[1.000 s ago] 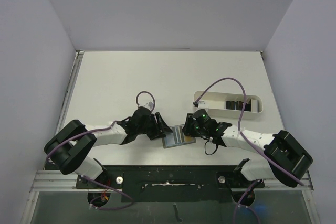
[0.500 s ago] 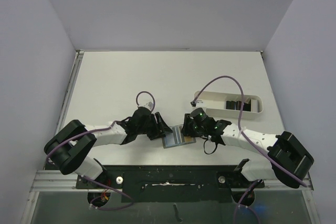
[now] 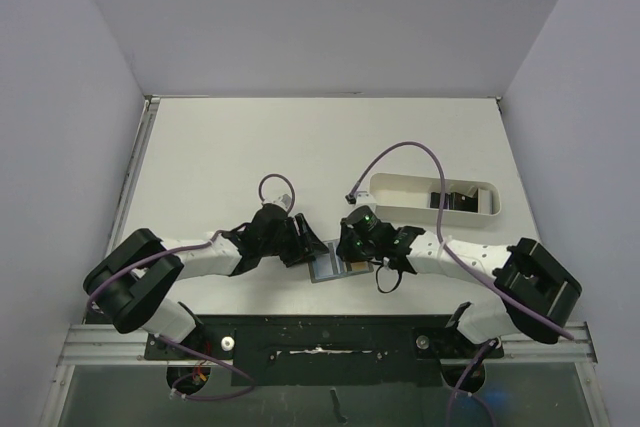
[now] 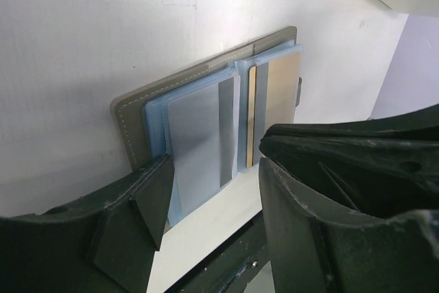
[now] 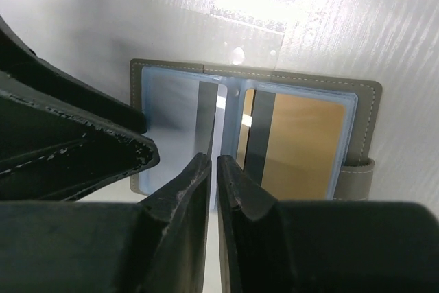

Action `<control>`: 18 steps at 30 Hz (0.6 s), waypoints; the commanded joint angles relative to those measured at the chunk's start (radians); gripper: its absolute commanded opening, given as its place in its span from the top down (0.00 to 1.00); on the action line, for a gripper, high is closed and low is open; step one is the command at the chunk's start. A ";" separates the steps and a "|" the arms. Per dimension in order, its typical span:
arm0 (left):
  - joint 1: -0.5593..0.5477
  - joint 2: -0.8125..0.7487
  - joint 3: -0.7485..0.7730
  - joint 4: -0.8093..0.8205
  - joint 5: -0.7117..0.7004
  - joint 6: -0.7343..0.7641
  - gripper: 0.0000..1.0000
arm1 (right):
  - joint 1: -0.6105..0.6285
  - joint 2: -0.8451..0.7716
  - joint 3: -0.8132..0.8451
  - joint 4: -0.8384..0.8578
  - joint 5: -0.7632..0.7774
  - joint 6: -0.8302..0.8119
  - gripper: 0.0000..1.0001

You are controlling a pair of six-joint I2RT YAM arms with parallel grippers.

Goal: Put the credit cards into the card holder
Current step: Turn over the card slot in the card holder.

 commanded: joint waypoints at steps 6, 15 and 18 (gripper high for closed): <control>0.004 -0.030 -0.014 0.011 -0.011 -0.003 0.48 | -0.003 0.132 0.009 0.119 -0.071 0.004 0.89; 0.005 -0.038 -0.001 -0.063 -0.046 0.006 0.48 | 0.001 0.154 -0.015 0.094 -0.031 0.032 1.00; 0.005 -0.037 0.001 -0.066 -0.051 0.003 0.48 | 0.001 0.155 -0.021 0.099 -0.031 0.037 1.00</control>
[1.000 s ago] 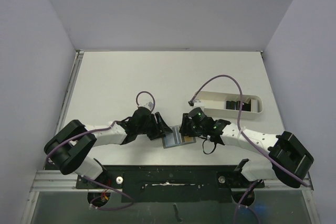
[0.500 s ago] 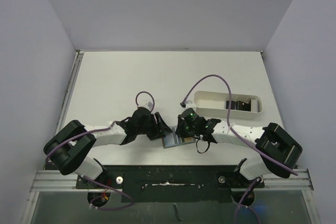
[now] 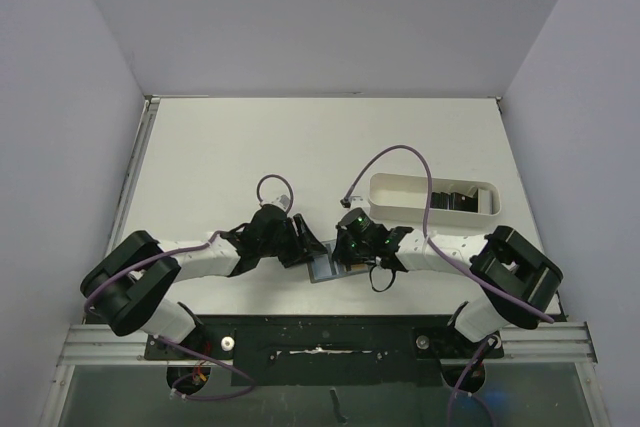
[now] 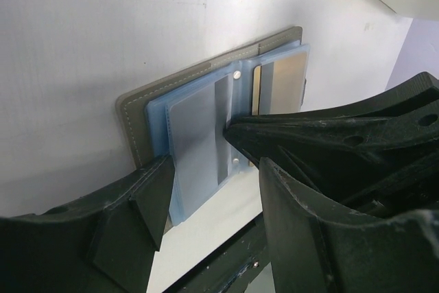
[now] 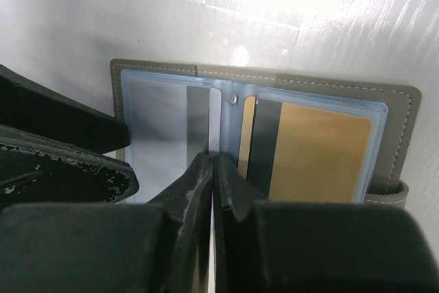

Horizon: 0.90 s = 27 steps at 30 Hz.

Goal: Put the credit cards into the card holder
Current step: Turn over the card slot in the card holder.

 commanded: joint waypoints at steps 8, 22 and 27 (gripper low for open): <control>0.006 -0.010 0.010 -0.024 -0.034 0.000 0.47 | 0.002 0.023 -0.030 0.029 0.012 0.020 1.00; 0.005 -0.046 -0.022 0.201 0.051 -0.060 0.51 | 0.002 0.016 -0.049 0.059 0.011 0.038 0.98; 0.005 -0.040 -0.045 0.302 0.083 -0.090 0.54 | 0.002 -0.002 -0.051 0.063 0.015 0.042 0.96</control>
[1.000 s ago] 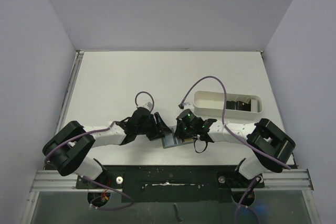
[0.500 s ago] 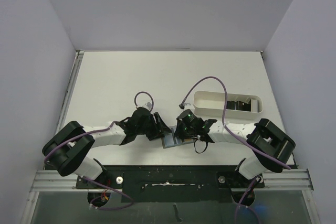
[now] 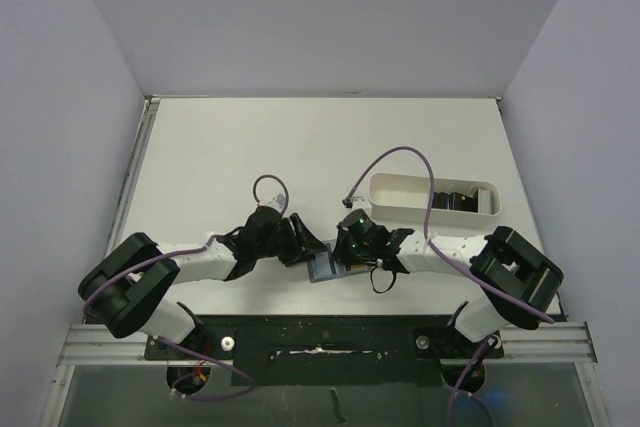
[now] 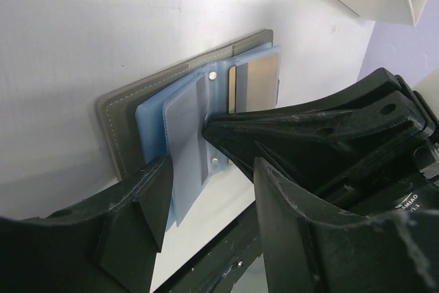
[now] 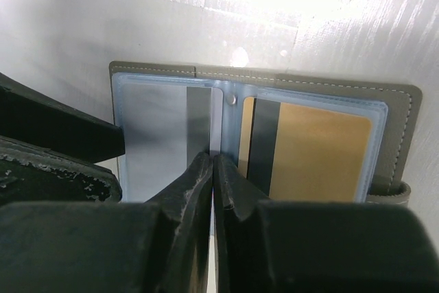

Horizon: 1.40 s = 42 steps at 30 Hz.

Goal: Put the credit cards into the card holder
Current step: Turn over the card slot in the card holder.

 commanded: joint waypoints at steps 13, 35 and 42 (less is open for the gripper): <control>-0.005 -0.036 0.007 0.203 0.062 -0.034 0.74 | 0.002 -0.056 -0.034 0.014 0.046 0.020 0.91; -0.028 0.112 0.127 0.250 0.075 0.004 0.71 | 0.009 -0.467 -0.108 -0.120 0.263 0.072 0.72; -0.042 0.175 0.168 0.266 0.087 0.010 0.66 | -0.001 -0.641 -0.025 -0.330 0.416 -0.014 0.70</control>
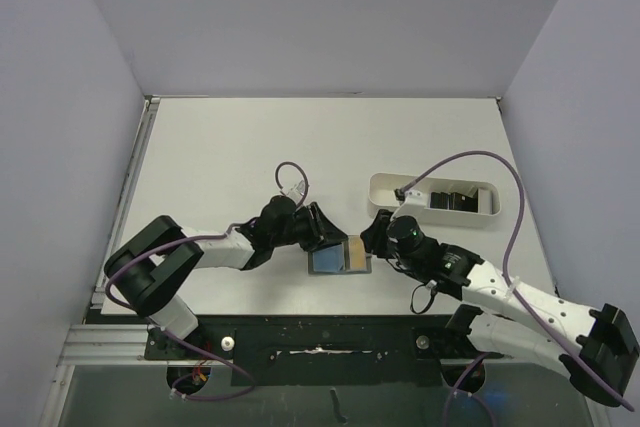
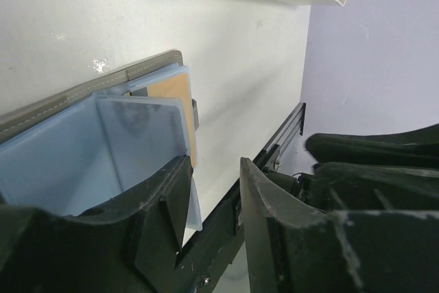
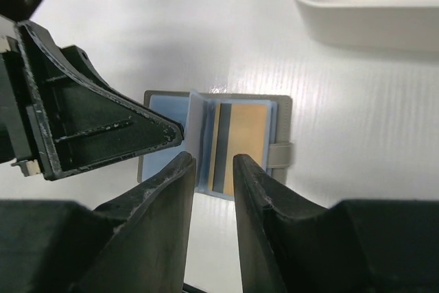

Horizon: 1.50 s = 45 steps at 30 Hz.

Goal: Put the credit cards into the card holder
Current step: Turn over the card slot in the card holder, then pick up the credit card from the storage box.

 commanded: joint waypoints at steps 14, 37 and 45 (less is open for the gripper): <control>-0.005 0.001 0.104 -0.043 0.020 0.110 0.52 | -0.310 0.014 0.203 -0.204 0.048 -0.298 0.64; 0.041 -0.378 0.217 -0.846 -0.131 0.504 0.25 | -0.944 0.417 0.457 -0.266 0.089 -0.661 0.58; 0.094 -0.454 0.174 -0.833 -0.053 0.539 0.25 | -0.953 0.530 0.466 -0.224 0.109 -0.654 0.54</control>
